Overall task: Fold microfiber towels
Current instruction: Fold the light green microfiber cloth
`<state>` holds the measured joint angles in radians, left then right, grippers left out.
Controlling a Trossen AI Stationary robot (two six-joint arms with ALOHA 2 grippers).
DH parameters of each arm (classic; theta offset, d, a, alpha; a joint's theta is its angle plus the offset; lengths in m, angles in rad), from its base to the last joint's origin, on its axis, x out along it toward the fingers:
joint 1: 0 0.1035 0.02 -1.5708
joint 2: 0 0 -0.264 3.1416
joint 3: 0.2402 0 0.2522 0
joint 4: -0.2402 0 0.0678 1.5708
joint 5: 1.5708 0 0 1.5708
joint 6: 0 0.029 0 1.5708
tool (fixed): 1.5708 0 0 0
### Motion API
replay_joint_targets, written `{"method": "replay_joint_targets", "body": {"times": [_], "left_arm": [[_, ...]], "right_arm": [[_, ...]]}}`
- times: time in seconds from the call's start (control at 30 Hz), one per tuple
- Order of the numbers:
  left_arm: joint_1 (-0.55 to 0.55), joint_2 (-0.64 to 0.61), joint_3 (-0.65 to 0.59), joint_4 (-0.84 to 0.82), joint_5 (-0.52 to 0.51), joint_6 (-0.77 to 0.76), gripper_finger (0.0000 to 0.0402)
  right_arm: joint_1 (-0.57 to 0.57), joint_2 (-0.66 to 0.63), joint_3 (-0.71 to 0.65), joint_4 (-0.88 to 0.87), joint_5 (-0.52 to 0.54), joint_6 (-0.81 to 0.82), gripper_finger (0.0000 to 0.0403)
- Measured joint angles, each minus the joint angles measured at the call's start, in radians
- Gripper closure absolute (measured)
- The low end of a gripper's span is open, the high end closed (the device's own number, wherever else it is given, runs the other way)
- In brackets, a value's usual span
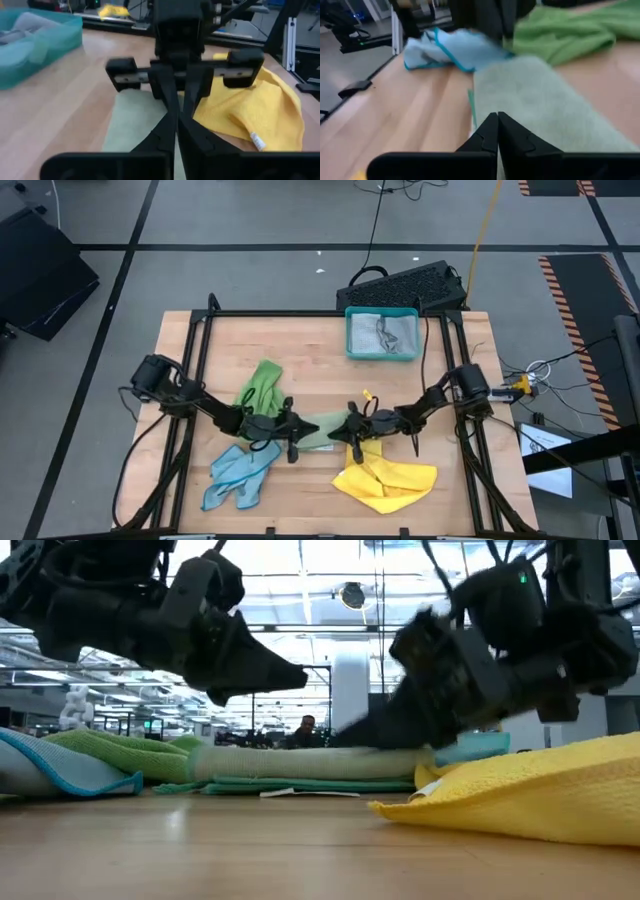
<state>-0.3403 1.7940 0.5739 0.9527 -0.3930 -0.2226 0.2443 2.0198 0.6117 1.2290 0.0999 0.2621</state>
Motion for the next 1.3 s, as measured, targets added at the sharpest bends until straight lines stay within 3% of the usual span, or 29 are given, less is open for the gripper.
{"method": "replay_joint_targets", "body": {"times": [0.2, 0.47, 0.67, 0.83, 0.93, 1.1, 1.3], "left_arm": [[0.009, 0.088, 0.003, -0.027, 0.008, -0.062, 0.0397], [0.028, 0.217, 0.005, -0.005, 0.021, -0.182, 0.0383], [0.038, 0.145, 0.002, -0.033, 0.081, -0.029, 0.0371], [0.065, -0.012, 0.003, -0.116, 0.080, 0.030, 0.0367], [0.094, -0.107, 0.001, -0.277, 0.084, 0.023, 0.0337], [0.178, -0.179, 0.002, -0.421, 0.098, -0.073, 0.0242], [0.280, -0.131, 0.007, -0.443, 0.319, -0.196, 0.0137]], "right_arm": [[0.000, -0.106, 0.000, -0.076, 0.003, -0.081, 0.0402], [-0.018, -0.107, 0.000, -0.247, 0.010, -0.110, 0.0402], [-0.020, -0.044, 0.001, -0.280, 0.059, -0.066, 0.0403], [-0.017, -0.089, -0.010, -0.278, 0.056, -0.087, 0.0402], [-0.017, -0.172, -0.025, -0.289, 0.056, -0.122, 0.0397], [-0.021, -0.331, -0.085, -0.332, 0.058, -0.188, 0.0374], [-0.022, -0.474, -0.197, -0.343, 0.143, -0.197, 0.0334]]}}
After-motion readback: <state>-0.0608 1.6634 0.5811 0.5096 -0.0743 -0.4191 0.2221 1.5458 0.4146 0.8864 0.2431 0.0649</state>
